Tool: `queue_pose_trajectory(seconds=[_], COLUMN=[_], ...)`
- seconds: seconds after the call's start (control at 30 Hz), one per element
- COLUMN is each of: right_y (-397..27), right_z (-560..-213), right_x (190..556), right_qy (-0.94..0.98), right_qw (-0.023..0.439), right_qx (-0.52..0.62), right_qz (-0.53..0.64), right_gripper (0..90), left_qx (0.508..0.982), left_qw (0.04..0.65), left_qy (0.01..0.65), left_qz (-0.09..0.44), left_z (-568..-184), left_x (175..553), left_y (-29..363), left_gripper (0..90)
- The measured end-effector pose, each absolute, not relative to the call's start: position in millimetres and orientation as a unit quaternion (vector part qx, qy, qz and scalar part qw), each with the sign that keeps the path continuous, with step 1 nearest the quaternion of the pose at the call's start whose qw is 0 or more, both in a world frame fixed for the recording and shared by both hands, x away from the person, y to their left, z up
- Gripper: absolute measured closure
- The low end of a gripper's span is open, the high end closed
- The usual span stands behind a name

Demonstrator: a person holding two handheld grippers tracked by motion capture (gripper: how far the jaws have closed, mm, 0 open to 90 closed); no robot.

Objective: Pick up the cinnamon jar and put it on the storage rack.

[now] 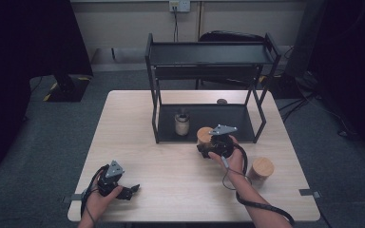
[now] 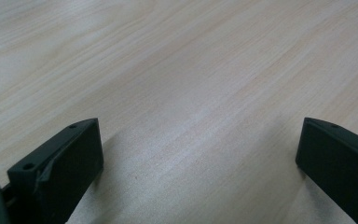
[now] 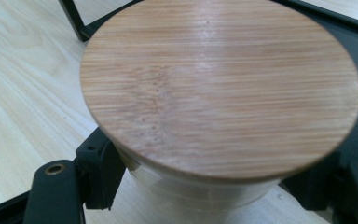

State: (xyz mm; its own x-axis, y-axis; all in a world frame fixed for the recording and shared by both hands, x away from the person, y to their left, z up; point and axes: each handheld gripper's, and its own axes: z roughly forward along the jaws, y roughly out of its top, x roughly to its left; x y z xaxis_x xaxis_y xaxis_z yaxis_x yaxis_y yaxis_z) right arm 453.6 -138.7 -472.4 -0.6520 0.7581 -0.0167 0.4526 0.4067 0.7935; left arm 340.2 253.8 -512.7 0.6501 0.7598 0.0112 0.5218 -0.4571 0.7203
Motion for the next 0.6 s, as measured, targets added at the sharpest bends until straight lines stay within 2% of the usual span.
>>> queue_pose_trajectory(seconds=[0.6], right_y=[-137.2], right_z=[-468.8], right_x=[470.4], right_qy=[0.811], right_qw=[0.198], right_qx=[0.383], right_qz=[0.395], right_gripper=[25.1], left_qx=[0.837], left_qw=[0.353], left_qy=[0.383], left_qz=[0.168], left_z=[-512.7], left_x=[340.2], left_y=[253.8], left_gripper=[0.1])
